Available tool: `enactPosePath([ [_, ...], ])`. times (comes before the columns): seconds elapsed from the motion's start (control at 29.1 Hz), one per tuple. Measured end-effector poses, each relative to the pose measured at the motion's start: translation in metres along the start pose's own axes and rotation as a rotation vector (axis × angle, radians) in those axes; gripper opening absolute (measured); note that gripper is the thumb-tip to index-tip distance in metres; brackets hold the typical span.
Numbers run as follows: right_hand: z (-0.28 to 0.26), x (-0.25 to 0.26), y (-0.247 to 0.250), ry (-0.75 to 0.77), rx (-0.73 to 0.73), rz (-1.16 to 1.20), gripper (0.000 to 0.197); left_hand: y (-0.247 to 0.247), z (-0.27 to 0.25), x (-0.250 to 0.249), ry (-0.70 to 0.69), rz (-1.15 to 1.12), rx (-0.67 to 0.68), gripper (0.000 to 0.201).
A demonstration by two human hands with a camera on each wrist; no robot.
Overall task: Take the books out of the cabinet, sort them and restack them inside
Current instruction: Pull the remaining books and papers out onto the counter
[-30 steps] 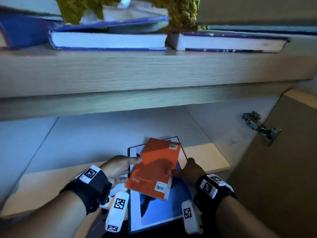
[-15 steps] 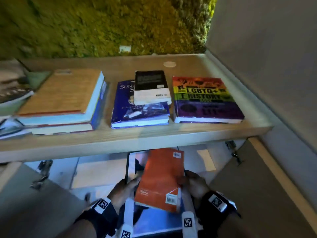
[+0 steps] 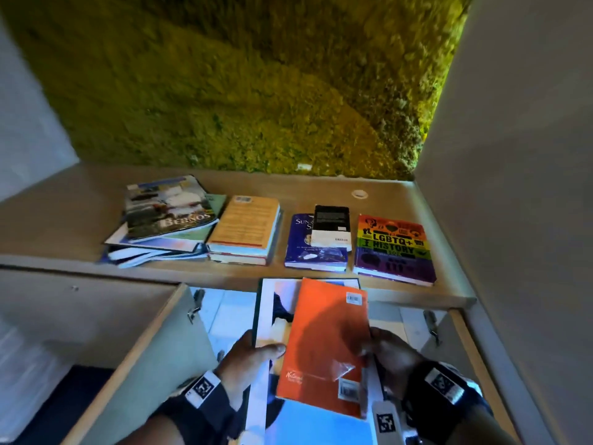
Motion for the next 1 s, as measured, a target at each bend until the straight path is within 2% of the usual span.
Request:
enactPosePath([
  [0.07, 0.005, 0.037, -0.015, 0.099, -0.044, -0.015, 0.037, 0.008, 0.001, -0.036, -0.077, -0.017, 0.045, 0.023],
  [0.1, 0.010, 0.054, -0.023, 0.153, -0.083, -0.015, 0.030, 0.015, 0.002, -0.055, -0.107, -0.024, 0.040, 0.012],
  [0.14, 0.015, 0.070, -0.033, 0.197, -0.096, -0.010, 0.028, 0.023, 0.004, -0.075, -0.140, -0.031, 0.013, 0.010],
  [0.24, 0.033, 0.114, -0.061, 0.254, -0.068, 0.003, 0.038, 0.057, 0.024, -0.117, -0.173, -0.068, -0.062, 0.016],
  [0.31, 0.055, 0.141, -0.074, 0.276, -0.100, -0.006, 0.040, 0.082, 0.043, -0.137, -0.168, -0.063, -0.081, 0.006],
  [0.41, 0.100, 0.176, -0.093, 0.287, -0.176, -0.076, 0.040, 0.120, 0.084, -0.160, -0.183, -0.125, -0.093, 0.038],
  [0.55, 0.169, 0.213, -0.126, 0.245, -0.195, -0.177, 0.041, 0.166, 0.139, -0.190, -0.207, -0.247, -0.114, 0.027],
  [0.69, 0.231, 0.233, -0.152, 0.233, -0.240, -0.212, 0.047, 0.215, 0.203, -0.205, -0.210, -0.181, -0.133, 0.048],
  [0.79, 0.265, 0.242, -0.163, 0.207, -0.167, -0.230, 0.040, 0.234, 0.225, -0.217, -0.124, -0.096, -0.168, 0.031],
  [0.86, 0.283, 0.245, -0.164, 0.171, -0.140, -0.287, 0.032, 0.241, 0.238, -0.220, -0.097, -0.026, -0.167, 0.028],
  [0.93, 0.298, 0.250, -0.159, 0.144, -0.155, -0.356, 0.029, 0.243, 0.250, -0.221, -0.093, 0.050, -0.163, 0.014],
  [1.0, 0.310, 0.255, -0.151, 0.143, -0.219, -0.514, 0.030, 0.250, 0.262, -0.219, -0.095, 0.235, -0.181, 0.020],
])
Point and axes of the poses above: each hand's wrist, its own z-axis towards the middle knuckle, its own y-axis out of the back of the hand, x = y × z, the point moved 6 cm from there along z, towards the middle knuckle, and after that the axes turned 6 degrees about -z, right-handed, at the moved point
